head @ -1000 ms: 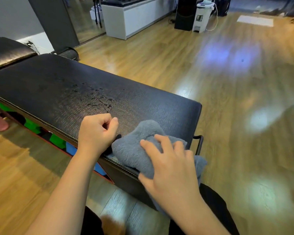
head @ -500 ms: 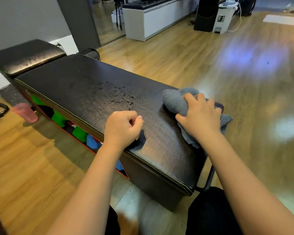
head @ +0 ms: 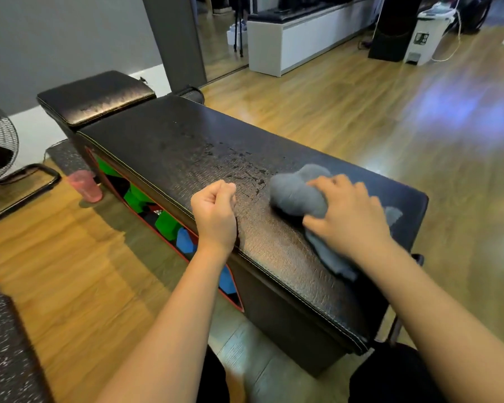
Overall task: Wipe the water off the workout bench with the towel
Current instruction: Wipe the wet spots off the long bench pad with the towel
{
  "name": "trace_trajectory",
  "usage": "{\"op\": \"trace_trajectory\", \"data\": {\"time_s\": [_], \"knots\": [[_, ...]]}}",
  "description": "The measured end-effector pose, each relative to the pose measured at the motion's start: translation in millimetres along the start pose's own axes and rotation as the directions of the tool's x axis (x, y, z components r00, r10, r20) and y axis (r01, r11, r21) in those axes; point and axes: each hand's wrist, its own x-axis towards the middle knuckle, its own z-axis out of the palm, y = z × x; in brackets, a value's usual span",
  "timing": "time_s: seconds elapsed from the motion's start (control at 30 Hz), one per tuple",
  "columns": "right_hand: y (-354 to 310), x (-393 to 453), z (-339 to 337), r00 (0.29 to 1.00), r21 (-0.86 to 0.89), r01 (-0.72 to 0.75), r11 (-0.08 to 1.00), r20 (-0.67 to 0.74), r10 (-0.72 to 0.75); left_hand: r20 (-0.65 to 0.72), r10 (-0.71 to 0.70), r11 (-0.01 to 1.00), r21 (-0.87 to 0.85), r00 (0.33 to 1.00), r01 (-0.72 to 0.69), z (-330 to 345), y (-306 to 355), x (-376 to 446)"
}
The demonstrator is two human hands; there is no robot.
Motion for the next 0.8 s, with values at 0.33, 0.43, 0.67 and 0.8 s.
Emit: {"op": "trace_trajectory", "data": {"time_s": [0.33,0.43,0.67,0.8], "knots": [[-47,9,5,0.997,-0.083,0.071,0.994,-0.008,-0.072,-0.124,0.012,0.999,-0.047,0.992,-0.018,4,4,3],[-78,-44,1,0.953,-0.073,0.3,0.951,-0.029,-0.303,-0.288,-0.034,0.972,-0.234,0.957,-0.036,-6,9,11],[-41,16,5,0.956,0.058,0.291,0.955,0.025,-0.293,-0.256,0.054,0.998,0.001,0.965,-0.055,-27,1,21],[-10,104,15,0.994,0.018,0.087,0.996,0.068,-0.088,-0.304,0.043,0.999,0.034,0.952,-0.035,-23,-5,29]]}}
